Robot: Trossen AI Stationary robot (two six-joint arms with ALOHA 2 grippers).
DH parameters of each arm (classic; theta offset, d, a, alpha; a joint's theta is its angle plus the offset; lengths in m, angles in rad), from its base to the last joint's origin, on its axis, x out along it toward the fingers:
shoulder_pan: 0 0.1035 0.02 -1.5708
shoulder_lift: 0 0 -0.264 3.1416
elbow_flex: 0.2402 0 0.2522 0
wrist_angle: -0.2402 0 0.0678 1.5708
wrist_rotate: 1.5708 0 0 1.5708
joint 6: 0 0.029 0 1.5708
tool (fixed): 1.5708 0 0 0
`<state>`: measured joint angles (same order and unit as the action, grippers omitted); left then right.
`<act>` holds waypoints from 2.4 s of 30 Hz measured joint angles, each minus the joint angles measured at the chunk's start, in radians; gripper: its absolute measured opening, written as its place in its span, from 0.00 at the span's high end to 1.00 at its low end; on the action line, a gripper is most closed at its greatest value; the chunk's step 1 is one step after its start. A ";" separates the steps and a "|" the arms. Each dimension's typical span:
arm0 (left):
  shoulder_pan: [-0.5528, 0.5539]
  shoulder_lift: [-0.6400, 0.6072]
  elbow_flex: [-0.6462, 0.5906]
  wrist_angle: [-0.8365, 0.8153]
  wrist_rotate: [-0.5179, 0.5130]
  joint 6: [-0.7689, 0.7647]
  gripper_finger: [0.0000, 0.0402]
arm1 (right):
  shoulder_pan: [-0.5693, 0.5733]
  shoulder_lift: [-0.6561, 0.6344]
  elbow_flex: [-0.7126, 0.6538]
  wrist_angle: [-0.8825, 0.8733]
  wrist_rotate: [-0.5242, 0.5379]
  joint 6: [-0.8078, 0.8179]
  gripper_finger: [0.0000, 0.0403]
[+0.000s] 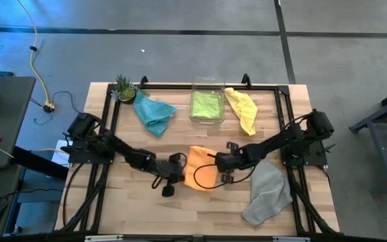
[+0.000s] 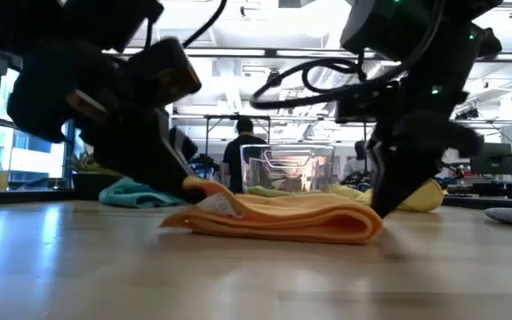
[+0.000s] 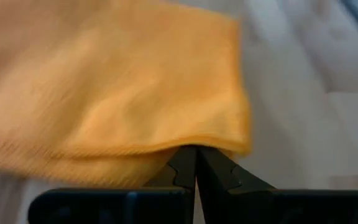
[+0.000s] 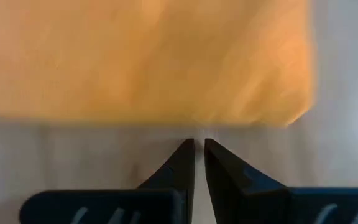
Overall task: Fold microfiber towels
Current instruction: Fold the orange microfiber cloth
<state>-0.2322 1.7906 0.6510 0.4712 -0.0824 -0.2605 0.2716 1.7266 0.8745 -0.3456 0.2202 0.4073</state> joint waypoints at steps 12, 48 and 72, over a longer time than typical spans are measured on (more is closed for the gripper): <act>-0.063 -0.040 0.017 -0.183 -0.045 0.036 1.00 | -0.063 0.005 0.000 0.068 0.078 -0.077 0.93; -0.163 0.115 0.243 -0.366 -0.333 0.308 0.49 | 0.107 -0.088 0.001 -0.038 0.195 -0.050 0.93; -0.064 0.055 0.235 -0.442 -0.196 0.164 0.99 | 0.336 -0.011 0.002 0.324 0.222 -0.186 0.65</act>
<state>-0.2966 1.8452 0.8856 0.0296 -0.2782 -0.0964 0.6080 1.7153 0.8764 -0.0221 0.4424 0.2210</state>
